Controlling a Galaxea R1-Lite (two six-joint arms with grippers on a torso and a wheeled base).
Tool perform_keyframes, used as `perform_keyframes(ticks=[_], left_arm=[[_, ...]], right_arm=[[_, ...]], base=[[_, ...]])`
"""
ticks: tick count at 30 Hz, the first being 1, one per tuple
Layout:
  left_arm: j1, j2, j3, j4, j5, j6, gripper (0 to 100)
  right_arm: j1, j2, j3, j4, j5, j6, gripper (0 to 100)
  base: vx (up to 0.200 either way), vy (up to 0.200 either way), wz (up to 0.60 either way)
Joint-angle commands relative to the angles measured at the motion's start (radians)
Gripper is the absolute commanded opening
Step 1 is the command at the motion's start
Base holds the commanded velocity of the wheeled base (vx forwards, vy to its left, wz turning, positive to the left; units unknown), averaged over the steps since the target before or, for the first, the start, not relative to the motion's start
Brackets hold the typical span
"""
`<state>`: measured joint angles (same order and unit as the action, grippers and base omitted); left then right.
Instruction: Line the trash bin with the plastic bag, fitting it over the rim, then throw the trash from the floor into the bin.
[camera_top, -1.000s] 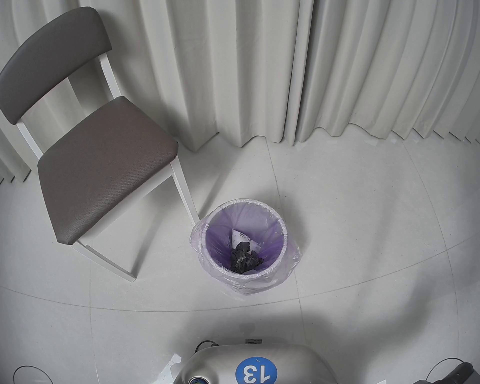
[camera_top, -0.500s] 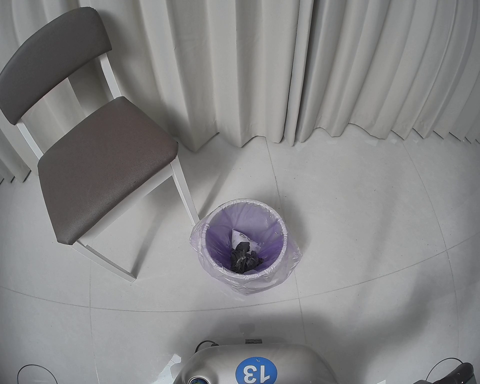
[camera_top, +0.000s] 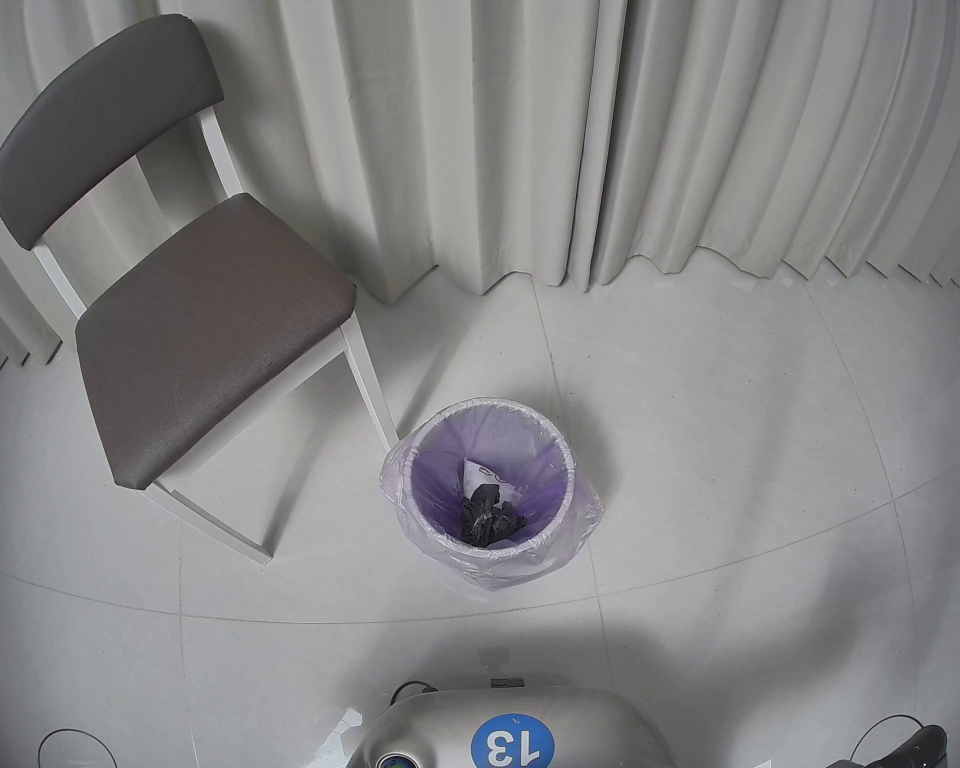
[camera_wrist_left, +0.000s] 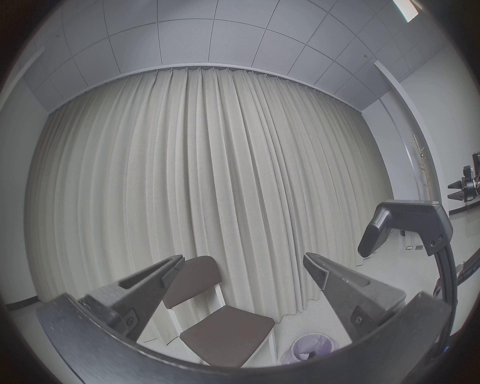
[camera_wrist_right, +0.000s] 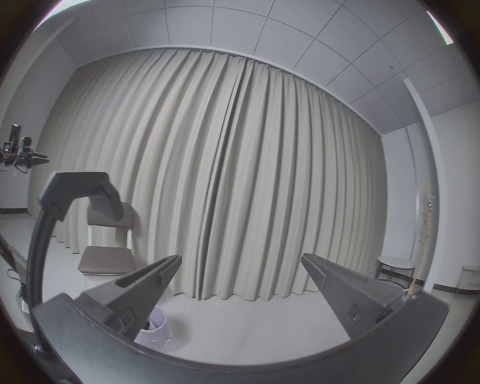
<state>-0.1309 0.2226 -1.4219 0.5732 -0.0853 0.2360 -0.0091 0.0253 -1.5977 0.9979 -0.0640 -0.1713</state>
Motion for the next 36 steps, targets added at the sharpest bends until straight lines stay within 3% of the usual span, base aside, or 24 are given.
perform_keyframes(ticks=[1,4,11,16,19,23,30,36], left_arm=[[0.05,-0.057,0.066,0.004,-0.004,0.0,100],[0.103,-0.095,0.129,0.002,-0.005,-0.001,100],[0.116,-0.195,0.256,-0.009,-0.002,-0.012,100],[0.128,-0.223,0.279,-0.006,0.01,-0.041,100],[0.128,-0.223,0.265,-0.021,0.01,-0.109,100],[0.129,-0.223,0.274,-0.075,0.012,-0.13,100],[0.129,-0.223,0.34,-0.362,0.022,-0.155,100],[0.129,-0.223,0.472,-0.59,0.012,-0.161,100]], right_arm=[[0.005,-0.025,-0.005,0.004,0.009,0.007,100],[0.005,-0.025,-0.005,0.01,0.043,0.003,100],[0.005,-0.025,-0.018,-0.002,0.158,-0.007,100],[0.006,-0.025,-0.024,-0.016,0.208,-0.037,100],[0.005,-0.025,-0.024,-0.039,0.265,-0.066,100],[0.006,-0.025,-0.022,-0.048,0.274,-0.065,100],[0.009,-0.025,0.007,-0.17,0.263,-0.01,100],[0.006,-0.024,0.122,-0.364,0.262,-0.057,100]], base=[[0.0,0.0,0.0],[0.0,0.0,0.0],[0.0,0.0,0.0],[0.0,0.0,0.0],[0.0,0.0,0.0],[0.0,0.0,0.0],[0.0,0.0,0.0],[0.0,0.0,0.0]])
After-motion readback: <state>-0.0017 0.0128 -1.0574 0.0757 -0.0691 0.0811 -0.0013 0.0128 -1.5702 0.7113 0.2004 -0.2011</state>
